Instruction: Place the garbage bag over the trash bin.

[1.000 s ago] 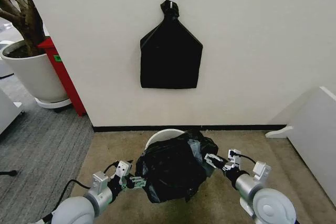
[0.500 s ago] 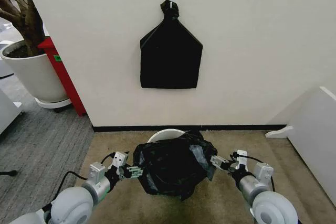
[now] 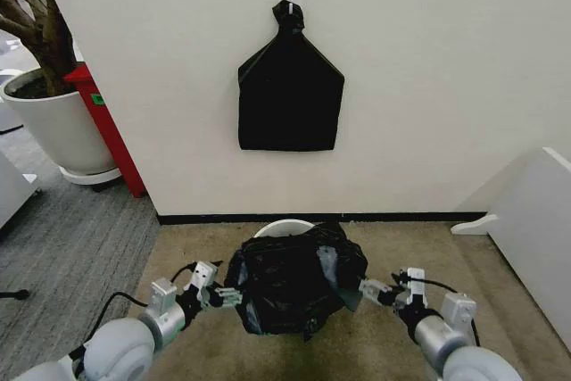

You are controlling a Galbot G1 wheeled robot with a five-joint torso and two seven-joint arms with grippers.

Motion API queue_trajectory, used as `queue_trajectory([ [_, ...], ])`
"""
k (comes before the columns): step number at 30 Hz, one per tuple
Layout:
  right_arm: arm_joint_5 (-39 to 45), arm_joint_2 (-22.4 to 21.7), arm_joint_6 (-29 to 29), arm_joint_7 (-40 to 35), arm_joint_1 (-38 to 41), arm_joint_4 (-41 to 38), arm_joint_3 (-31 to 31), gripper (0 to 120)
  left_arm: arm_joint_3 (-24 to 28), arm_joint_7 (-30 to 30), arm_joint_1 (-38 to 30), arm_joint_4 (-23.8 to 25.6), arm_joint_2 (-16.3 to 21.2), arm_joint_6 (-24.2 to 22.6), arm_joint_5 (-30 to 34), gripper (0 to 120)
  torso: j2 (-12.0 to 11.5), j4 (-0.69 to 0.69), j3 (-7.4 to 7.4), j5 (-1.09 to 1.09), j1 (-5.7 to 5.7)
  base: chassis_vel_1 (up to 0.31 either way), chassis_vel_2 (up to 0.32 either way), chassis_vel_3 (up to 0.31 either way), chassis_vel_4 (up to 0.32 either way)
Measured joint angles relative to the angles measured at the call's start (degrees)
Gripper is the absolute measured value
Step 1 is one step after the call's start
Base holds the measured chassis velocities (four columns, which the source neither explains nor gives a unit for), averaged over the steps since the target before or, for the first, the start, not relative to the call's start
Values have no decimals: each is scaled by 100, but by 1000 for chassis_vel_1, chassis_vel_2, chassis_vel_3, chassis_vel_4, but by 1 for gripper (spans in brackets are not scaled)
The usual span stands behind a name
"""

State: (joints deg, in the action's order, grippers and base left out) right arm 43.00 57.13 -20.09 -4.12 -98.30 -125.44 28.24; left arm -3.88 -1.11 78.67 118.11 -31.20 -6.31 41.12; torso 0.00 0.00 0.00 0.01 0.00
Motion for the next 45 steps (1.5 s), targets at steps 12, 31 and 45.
queue_trajectory([
  [12, -115, 38, 3, 293, -183, -27, 188, 100, -568, 569, 348, -128, 190, 521, -301, 100, 0, 0, 0, -1, 0, 0, 0, 0, 0],
  [31, 14, 156, 61, 107, -105, 23, 73, 100, -661, 977, -76, -1287, 288, 1006, -543, 100, -1, 0, 1, -3, 0, 0, 0, 0, 0],
  [45, 48, 195, 65, -40, 25, 10, -44, 100, -1162, 1827, 981, -864, 329, 1735, -1180, 100, -1, 1, 0, 0, 0, 0, 0, 0, 0],
])
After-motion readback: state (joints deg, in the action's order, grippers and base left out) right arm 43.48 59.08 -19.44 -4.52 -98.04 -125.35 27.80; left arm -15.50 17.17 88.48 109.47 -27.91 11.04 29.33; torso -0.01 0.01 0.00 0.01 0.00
